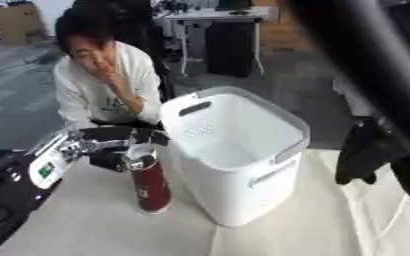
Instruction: Pick up objects on the table and place them in the box.
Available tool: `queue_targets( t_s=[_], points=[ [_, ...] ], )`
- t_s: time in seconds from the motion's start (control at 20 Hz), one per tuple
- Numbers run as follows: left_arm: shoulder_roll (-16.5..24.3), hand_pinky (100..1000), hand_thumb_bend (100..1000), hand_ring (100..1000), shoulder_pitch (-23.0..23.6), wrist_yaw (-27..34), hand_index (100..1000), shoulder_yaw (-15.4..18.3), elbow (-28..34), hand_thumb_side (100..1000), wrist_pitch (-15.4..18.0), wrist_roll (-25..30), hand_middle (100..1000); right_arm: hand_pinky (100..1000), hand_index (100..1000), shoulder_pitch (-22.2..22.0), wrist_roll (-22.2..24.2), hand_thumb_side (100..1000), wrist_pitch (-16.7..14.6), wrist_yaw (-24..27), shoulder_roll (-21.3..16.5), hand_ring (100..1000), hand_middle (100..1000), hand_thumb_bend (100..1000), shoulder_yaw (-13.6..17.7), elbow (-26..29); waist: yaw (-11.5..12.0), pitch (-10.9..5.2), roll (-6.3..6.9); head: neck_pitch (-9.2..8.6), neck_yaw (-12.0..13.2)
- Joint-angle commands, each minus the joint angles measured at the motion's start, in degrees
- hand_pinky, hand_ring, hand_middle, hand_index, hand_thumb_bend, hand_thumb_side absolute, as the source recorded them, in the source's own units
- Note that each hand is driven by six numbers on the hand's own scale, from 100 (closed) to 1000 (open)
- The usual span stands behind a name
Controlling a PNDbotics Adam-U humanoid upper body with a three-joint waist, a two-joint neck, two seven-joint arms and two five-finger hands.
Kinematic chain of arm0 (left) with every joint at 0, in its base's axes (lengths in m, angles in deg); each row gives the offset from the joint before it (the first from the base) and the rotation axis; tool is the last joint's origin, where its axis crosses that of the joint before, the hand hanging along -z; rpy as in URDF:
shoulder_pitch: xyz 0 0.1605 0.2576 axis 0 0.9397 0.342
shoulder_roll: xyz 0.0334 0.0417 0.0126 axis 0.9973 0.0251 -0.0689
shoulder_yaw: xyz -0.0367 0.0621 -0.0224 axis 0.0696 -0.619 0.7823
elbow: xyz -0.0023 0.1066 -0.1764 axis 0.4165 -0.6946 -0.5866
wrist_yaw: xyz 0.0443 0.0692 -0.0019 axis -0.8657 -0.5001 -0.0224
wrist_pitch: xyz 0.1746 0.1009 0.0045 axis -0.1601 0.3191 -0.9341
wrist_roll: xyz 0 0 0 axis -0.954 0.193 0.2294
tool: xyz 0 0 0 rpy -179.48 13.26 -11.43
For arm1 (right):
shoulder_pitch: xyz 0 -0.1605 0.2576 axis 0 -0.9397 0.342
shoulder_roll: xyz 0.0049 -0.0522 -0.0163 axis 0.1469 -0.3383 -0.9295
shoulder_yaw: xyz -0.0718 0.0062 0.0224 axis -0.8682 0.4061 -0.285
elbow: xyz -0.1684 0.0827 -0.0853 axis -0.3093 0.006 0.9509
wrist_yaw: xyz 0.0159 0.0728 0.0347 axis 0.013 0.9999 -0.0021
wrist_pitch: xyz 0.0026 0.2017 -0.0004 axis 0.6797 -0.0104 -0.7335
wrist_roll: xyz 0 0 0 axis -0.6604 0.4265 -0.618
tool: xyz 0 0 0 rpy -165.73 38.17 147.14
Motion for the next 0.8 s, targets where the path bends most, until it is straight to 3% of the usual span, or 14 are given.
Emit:
queue_targets(
  t_s=[0.05,0.8],
  points=[
    [1.1,1000,361,1000,-0.7,1.0,1000,0.4,0.4,1000,5.1,7.1,1000,106,645,1.2,9.8,989,-9.5,0.2,0.0,391,457,100,0.0,0.6,0.0,-0.52,0.0,-0.68,0.4],
    [1.1,1000,328,1000,-0.5,-0.3,1000,0.5,0.8,1000,5.0,8.4,1000,106,645,1.2,10.0,989,-9.4,0.2,-0.1,392,457,100,0.0,0.6,0.0,-0.51,-0.03,-0.52,0.7]
  ],
)
